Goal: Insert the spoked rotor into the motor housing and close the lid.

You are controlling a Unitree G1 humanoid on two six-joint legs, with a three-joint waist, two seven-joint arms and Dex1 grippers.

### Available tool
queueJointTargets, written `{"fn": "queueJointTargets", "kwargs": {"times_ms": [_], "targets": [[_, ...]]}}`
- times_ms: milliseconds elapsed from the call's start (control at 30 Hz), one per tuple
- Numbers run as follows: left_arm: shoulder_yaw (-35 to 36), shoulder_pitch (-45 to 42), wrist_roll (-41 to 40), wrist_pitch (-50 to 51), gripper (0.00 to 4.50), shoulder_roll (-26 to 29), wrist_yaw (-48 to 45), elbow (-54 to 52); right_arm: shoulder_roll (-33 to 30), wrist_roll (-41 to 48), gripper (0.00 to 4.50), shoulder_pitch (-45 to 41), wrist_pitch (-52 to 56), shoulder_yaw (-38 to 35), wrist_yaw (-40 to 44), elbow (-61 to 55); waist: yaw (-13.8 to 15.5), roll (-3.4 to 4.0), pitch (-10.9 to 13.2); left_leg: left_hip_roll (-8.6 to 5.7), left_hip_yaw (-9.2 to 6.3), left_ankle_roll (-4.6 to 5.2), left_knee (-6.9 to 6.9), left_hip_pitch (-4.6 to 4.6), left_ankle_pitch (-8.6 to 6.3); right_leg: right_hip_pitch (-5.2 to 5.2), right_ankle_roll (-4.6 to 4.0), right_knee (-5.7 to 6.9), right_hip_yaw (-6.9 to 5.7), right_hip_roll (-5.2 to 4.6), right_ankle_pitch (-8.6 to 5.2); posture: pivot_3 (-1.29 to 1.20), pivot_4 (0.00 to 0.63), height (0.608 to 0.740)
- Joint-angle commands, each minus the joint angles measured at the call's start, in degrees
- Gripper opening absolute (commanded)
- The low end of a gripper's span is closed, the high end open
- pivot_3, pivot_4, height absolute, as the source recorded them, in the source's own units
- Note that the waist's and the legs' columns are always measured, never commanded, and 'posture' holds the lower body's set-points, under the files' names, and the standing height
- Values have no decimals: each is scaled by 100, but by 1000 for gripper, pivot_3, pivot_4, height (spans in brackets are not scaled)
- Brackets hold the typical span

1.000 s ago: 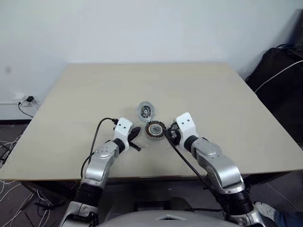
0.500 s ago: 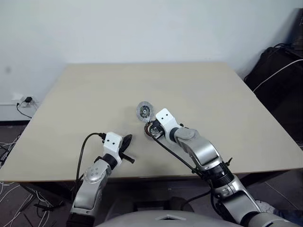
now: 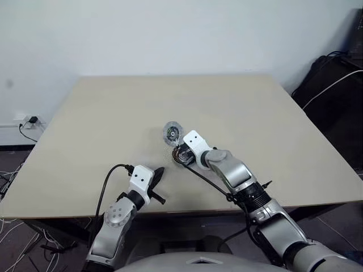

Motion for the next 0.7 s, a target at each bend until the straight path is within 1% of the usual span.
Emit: {"fn": "queueJointTargets", "kwargs": {"times_ms": [33,500,700], "targets": [[19,-75,-99,-55,0,14,-43,-139,39,-97,25,-210,-158,4,77,52,-18,0,0,0,0,0,0,0,0,0,0,2,0,0,0,0,0,740],[-3,-75,-65,-15,0,-57,81,-103,199,-326,25,-388,-254,412,544,316,-84,1,0,3,-3,-13,0,2,7,-9,0,39,-2,-1,0,0,0,740],[-14,-49,-80,-8,0,-66,100,-129,318,-402,25,-426,-368,394,556,480,-87,0,0,2,-3,-13,0,8,7,-9,0,40,-2,-1,0,0,0,740]]}}
